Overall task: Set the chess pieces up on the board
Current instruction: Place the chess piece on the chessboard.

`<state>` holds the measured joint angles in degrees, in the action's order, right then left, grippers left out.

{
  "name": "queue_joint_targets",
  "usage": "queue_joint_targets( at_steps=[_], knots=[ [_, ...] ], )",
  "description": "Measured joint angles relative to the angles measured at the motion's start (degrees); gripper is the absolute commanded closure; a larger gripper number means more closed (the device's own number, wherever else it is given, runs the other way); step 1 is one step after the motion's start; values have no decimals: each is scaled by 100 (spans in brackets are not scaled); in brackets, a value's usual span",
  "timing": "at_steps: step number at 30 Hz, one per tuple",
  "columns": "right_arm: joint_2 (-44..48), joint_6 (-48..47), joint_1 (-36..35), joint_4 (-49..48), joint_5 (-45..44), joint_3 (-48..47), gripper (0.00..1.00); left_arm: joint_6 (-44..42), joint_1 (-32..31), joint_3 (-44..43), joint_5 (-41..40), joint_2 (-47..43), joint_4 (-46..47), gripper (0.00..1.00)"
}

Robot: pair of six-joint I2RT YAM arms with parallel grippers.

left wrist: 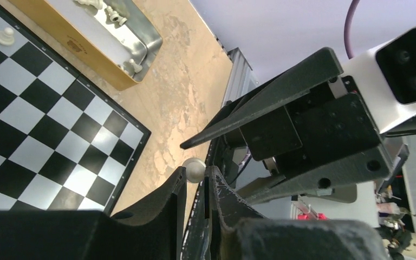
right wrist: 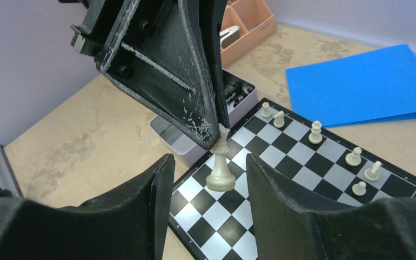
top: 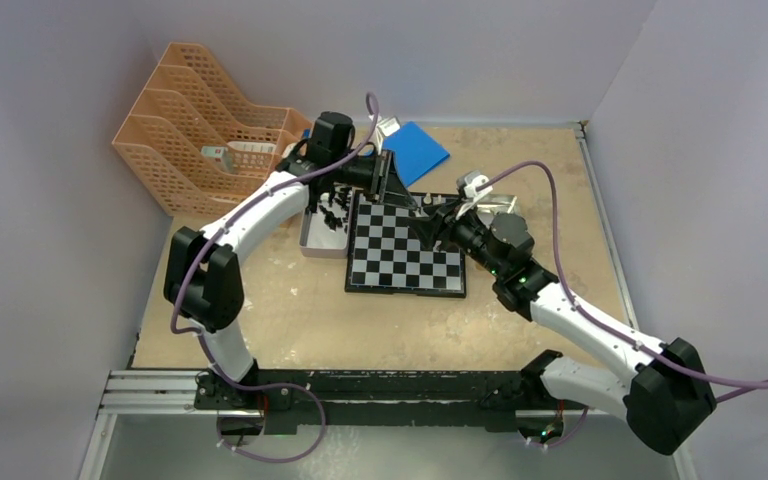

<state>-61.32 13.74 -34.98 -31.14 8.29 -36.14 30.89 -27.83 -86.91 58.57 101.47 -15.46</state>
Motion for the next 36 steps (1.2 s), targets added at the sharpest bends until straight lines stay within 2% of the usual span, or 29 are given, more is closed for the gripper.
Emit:
queue_joint_targets(
  at_steps=[5,8,9,20,36],
  knots=[
    [210,317,0,85,-319,74,28,-319,-129,17,-444,-13,219,94],
    [345,533,0,243,-590,114,4,-568,-184,68,-754,-33,428,95],
    [411,616,0,317,-686,133,2,-651,-190,74,-846,-33,481,95],
    [1134,1169,0,1290,-1534,175,1,-1888,-435,304,-2365,85,1342,95],
    [1810,1456,0,2017,-2050,164,1,-2608,-483,-245,-3648,1432,1628,96]
  ],
)
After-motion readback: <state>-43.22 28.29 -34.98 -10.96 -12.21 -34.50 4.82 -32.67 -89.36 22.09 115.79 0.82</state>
